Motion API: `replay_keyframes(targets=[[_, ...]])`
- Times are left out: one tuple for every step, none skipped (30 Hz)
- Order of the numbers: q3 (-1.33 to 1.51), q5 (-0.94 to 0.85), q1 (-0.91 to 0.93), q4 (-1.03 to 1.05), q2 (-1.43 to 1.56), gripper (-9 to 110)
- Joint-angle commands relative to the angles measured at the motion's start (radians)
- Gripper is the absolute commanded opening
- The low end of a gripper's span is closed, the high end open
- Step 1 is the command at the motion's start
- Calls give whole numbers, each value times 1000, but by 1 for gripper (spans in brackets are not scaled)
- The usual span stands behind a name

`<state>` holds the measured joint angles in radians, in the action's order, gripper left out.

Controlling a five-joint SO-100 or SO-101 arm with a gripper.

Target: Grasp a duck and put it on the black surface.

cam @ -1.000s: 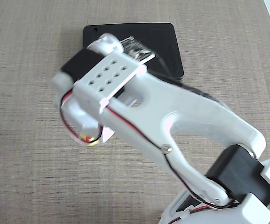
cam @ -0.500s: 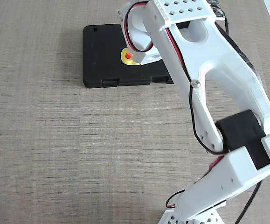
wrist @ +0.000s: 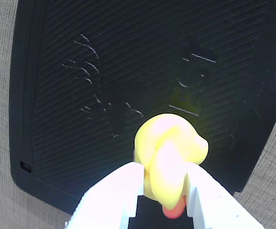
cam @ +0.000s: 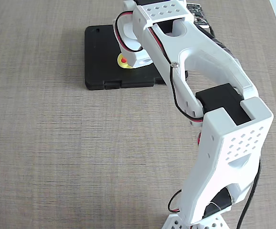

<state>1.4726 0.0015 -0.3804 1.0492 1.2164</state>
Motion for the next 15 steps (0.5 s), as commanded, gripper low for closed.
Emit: replay_keyframes(targets=[[-49,-11,6,-26,14,3],[-49,-12,6,-31,12,3],[-49,-12,6,-38,11,3],[-49,-12,6,-46,9,3],[-49,-12,8,-54,8,3],[-49,-12,8,-60,6,4],[-49,-12,8,-63,6,5],[-49,-12,8,-64,6,7],[-49,-12,9,-64,6,9],[-49,-12,9,-64,6,12],[-48,-12,14,-64,6,15],[-48,-11,21,-64,8,17],[-43,0,31,-64,17,19],[-41,2,40,-58,23,21],[-44,2,51,-49,35,22]])
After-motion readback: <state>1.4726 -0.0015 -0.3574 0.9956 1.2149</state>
